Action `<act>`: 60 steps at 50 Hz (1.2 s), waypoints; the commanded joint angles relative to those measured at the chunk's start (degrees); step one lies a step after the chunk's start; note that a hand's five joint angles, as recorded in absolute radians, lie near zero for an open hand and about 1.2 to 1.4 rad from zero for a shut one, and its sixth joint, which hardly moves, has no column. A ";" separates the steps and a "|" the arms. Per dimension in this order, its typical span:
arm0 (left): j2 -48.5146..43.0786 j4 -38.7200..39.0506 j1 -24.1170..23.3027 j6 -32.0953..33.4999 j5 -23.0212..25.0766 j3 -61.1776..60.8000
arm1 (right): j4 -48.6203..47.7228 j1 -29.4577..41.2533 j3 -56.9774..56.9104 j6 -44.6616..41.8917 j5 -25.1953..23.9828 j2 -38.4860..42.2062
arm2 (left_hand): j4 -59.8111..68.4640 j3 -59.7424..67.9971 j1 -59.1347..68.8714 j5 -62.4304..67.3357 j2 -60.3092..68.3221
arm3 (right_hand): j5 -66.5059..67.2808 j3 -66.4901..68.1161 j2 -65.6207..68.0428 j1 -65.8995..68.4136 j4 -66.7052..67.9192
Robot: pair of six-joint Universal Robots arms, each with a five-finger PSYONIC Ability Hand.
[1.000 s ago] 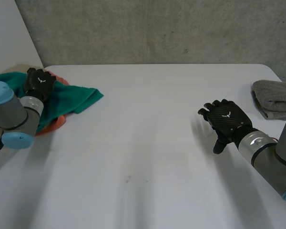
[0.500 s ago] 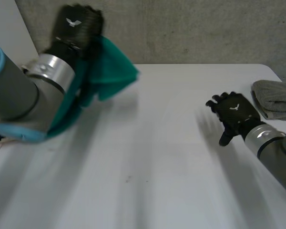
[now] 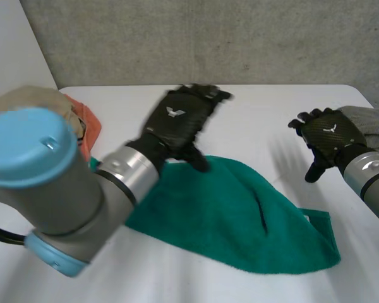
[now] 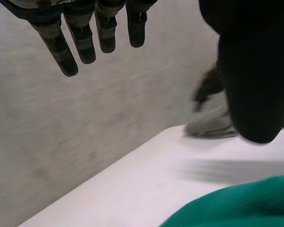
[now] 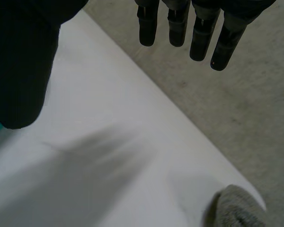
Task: Fold the laundry.
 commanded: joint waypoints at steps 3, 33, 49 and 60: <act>2.01 -7.99 11.93 6.27 -2.65 -3.16 | 18.54 0.24 -4.00 -1.41 -0.95 -2.02 | 0.86 0.38 1.77 -0.04 0.70 | -3.57 -2.20 -2.53 -1.49 -3.28; -23.48 -13.52 21.35 21.92 -9.68 9.58 | 18.20 3.40 3.29 -2.11 0.28 1.49 | 16.29 15.82 17.20 15.39 16.14 | -3.57 -2.20 -2.53 -1.49 -3.28; -23.04 -15.91 20.73 23.59 -9.68 10.19 | 9.25 5.68 1.97 -3.60 3.89 7.20 | 68.29 67.81 69.20 67.39 68.13 | 62.39 63.76 63.43 64.47 62.68; -22.95 -5.28 20.29 23.59 -9.76 18.80 | 7.04 7.00 -9.09 -6.07 4.41 14.59 | 68.29 67.81 69.20 67.39 68.13 | 66.43 67.80 67.47 68.51 66.72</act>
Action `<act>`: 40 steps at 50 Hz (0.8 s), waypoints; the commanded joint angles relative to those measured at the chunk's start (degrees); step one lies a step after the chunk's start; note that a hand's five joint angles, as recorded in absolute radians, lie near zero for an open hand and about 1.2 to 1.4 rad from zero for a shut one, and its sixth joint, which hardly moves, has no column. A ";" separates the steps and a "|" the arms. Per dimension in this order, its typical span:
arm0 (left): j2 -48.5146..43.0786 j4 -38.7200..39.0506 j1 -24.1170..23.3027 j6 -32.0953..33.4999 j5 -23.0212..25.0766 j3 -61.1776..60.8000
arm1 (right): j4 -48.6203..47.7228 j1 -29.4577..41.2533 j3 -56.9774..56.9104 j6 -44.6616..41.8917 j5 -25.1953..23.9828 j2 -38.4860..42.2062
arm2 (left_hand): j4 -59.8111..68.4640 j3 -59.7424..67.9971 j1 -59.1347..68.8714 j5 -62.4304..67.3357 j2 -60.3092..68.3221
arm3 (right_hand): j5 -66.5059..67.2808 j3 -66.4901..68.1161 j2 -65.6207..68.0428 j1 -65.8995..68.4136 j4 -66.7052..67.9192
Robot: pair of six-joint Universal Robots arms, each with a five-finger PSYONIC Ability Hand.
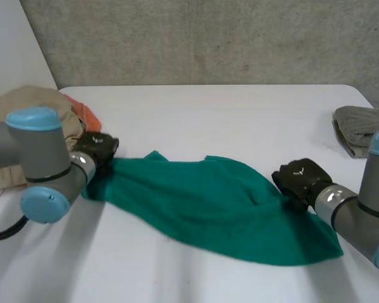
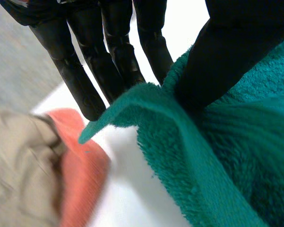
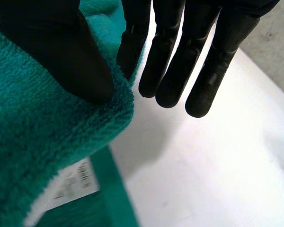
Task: Fold the laundry.
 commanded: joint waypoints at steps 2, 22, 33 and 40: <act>0.34 10.04 -0.63 0.16 -0.18 7.00 | -0.13 1.15 -8.40 -0.67 0.63 3.94 | 11.49 12.43 14.17 15.33 11.55 | 13.78 12.20 12.82 24.08 12.16; 15.80 11.80 -3.18 0.95 0.52 -7.94 | 34.71 1.15 -0.65 -19.69 -1.74 -11.34 | 11.49 12.43 14.17 15.33 11.55 | -26.75 -28.34 -27.72 -16.46 -28.38; 23.10 12.24 -6.43 0.60 0.70 -9.08 | 18.34 0.98 -10.95 3.18 -4.55 -11.71 | 11.49 12.43 14.17 15.33 11.55 | -42.47 -44.05 -43.43 -32.18 -44.09; 28.02 12.59 -8.81 0.60 0.79 -9.70 | 17.10 1.42 -17.10 4.16 -3.85 -3.10 | 11.49 12.43 14.17 15.33 11.55 | -56.22 -57.80 -57.18 -45.92 -57.84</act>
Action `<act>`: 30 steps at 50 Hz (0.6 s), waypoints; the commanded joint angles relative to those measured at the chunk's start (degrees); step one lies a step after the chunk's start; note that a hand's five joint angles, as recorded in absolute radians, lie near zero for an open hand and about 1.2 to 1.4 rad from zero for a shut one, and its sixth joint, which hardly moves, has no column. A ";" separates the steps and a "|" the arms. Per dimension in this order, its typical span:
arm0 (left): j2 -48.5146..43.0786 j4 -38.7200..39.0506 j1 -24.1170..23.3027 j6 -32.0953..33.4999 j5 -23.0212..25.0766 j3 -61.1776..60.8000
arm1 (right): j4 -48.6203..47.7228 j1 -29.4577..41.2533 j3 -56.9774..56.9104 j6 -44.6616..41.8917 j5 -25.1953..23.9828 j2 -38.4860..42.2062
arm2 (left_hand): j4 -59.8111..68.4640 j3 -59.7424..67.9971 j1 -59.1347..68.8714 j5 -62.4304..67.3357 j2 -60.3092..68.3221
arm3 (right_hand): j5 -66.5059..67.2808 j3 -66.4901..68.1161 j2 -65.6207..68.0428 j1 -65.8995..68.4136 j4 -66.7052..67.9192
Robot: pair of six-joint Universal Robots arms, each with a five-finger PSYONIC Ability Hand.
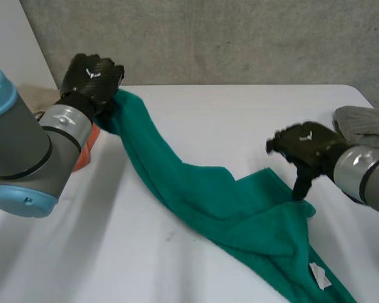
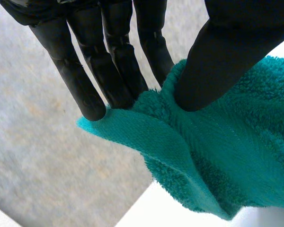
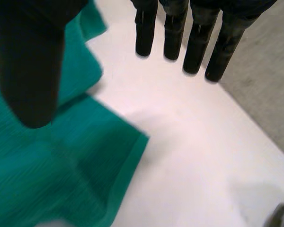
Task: Fold the laundry.
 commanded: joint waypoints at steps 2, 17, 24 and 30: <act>6.38 0.47 -2.93 0.01 0.21 -0.65 | -2.76 0.78 -9.08 3.07 0.02 11.93 | 11.24 12.17 14.17 15.33 11.38 | -13.55 -13.77 -13.70 -10.93 -13.33; 15.43 1.71 -5.75 -1.66 3.38 -0.66 | -3.29 5.00 -21.48 14.67 -11.31 28.81 | 11.24 12.17 14.17 15.33 11.38 | -13.55 -13.77 -13.70 -10.93 -13.33; 15.87 1.79 -5.92 -1.66 3.47 -0.13 | -3.20 6.85 -26.57 22.74 -14.66 35.22 | 11.24 12.17 14.17 15.33 11.38 | -13.55 -13.77 -13.70 -10.93 -13.33; 15.79 3.46 -5.49 -1.49 3.55 0.22 | -2.50 7.90 -29.13 26.45 -17.99 38.31 | 11.24 12.17 14.17 15.33 11.38 | 0.94 0.71 0.79 3.56 1.16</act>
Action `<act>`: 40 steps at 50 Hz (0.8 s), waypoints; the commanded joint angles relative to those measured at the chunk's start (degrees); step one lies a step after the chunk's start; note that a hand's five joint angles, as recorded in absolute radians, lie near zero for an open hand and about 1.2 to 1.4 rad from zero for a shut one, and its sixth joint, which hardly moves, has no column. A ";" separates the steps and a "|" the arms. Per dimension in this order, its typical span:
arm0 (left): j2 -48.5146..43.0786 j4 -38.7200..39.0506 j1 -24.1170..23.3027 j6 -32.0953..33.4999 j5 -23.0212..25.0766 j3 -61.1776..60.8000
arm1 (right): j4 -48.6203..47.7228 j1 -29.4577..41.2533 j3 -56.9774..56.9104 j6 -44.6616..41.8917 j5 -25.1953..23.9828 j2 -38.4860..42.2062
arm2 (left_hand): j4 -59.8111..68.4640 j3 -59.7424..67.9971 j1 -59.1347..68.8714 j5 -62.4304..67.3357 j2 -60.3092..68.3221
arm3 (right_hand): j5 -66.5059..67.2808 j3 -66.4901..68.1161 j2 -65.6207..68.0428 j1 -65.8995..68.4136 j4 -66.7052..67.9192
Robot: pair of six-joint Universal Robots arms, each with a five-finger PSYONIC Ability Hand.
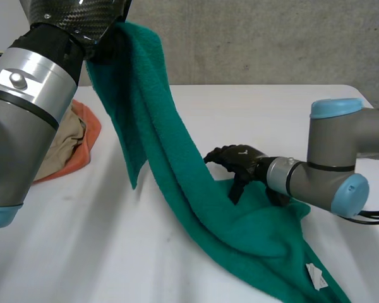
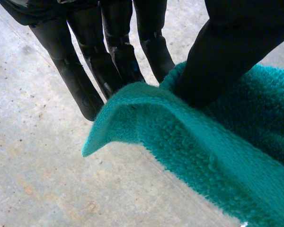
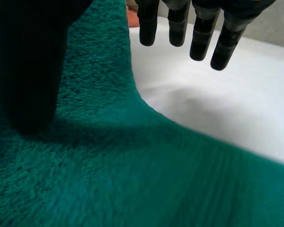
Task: Fold the laundry.
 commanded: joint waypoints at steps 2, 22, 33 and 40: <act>-0.21 2.16 0.64 0.19 0.14 0.50 | 0.57 1.18 -3.38 5.28 -6.34 3.65 | 11.22 12.17 14.17 15.33 11.38 | 41.37 42.80 42.43 43.52 41.72; -9.44 14.89 3.80 -0.07 1.11 16.49 | -27.27 -3.12 -12.97 7.57 19.57 -12.86 | 11.22 12.17 14.17 15.33 11.38 | 66.42 67.86 67.48 68.58 66.78; -10.67 25.63 4.42 -0.25 -0.83 10.89 | -36.88 -4.00 4.17 6.86 18.34 -27.90 | 11.22 12.17 14.17 15.33 11.38 | 66.42 67.86 67.48 68.58 66.78; -11.20 25.28 4.16 -0.16 0.14 0.60 | -30.29 -4.00 11.82 5.20 13.69 -27.56 | 11.22 12.17 14.17 15.33 11.38 | 55.32 56.76 56.39 57.48 55.68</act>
